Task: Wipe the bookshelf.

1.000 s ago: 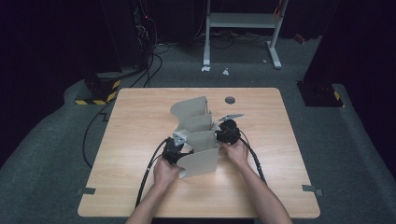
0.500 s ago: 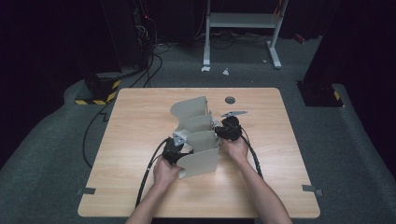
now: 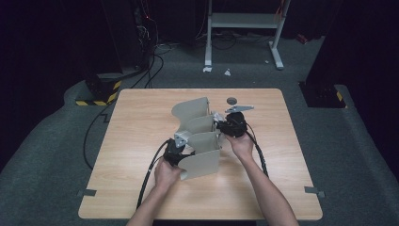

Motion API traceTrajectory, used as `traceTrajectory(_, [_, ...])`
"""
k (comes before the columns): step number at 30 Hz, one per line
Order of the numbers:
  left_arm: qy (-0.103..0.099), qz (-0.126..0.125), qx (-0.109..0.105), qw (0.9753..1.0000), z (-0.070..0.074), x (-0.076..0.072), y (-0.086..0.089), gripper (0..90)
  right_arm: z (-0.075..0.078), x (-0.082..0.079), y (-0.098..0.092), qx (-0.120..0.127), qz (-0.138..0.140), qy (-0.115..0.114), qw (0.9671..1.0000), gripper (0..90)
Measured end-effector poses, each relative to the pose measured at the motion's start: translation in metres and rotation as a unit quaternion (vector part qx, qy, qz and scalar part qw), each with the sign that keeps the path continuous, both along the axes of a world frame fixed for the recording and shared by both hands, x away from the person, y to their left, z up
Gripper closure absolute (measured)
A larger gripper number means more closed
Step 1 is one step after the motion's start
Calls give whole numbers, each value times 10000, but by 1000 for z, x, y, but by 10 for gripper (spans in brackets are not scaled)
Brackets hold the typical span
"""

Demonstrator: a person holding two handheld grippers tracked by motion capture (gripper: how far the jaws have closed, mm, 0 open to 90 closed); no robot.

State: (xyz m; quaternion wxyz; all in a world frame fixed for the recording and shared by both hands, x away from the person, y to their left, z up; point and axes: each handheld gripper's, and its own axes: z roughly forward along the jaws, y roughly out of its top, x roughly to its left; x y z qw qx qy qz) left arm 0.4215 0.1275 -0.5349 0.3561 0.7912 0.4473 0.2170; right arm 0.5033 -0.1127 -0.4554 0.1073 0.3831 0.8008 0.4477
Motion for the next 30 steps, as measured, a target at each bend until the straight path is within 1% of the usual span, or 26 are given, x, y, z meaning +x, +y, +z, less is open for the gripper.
traceTrajectory(2, [-1,0,-2,10000,0,0,0,309,7,0,0,-15,23,-81,10000,851])
traceTrajectory(5, [-6,3,-4,10000,0,0,0,309,13,-2,-1,-13,20,-181,9998,851])
traceTrajectory(7, [4,-4,-14,10000,0,0,0,309,17,-3,-1,-145,50,-249,9996,851])
traceTrajectory(11, [-1,-4,-14,10000,0,0,0,309,29,-2,-3,-81,40,-369,9993,851])
traceTrajectory(12, [-1,-5,-13,10000,0,0,0,309,32,-2,-4,-17,36,-393,9992,851])
traceTrajectory(13, [-5,-3,-11,10000,0,0,0,309,36,-2,-4,-2,48,-392,9992,852])
traceTrajectory(20, [-2,-6,-11,10000,0,0,0,309,59,0,5,-25,179,-692,9974,851])
traceTrajectory(21, [9,-14,-8,10000,0,0,0,309,61,0,6,-1,192,-757,9969,851])
traceTrajectory(22, [2,-9,-9,10000,0,0,0,309,62,1,7,16,203,-771,9968,851])
traceTrajectory(24, [2,-8,-9,10000,0,0,0,309,63,4,11,-41,222,-772,9968,852])
traceTrajectory(27, [-2,-10,0,10000,0,0,0,310,64,9,13,-35,202,-771,9968,852])
traceTrajectory(28, [-2,-10,2,10000,0,0,0,309,63,11,14,-62,173,-790,9967,852])
traceTrajectory(29, [-2,-10,1,10000,0,0,0,310,61,13,14,-142,129,-784,9967,852])
traceTrajectory(30, [2,-9,-5,10000,0,0,0,310,58,15,15,-188,88,-746,9970,852])
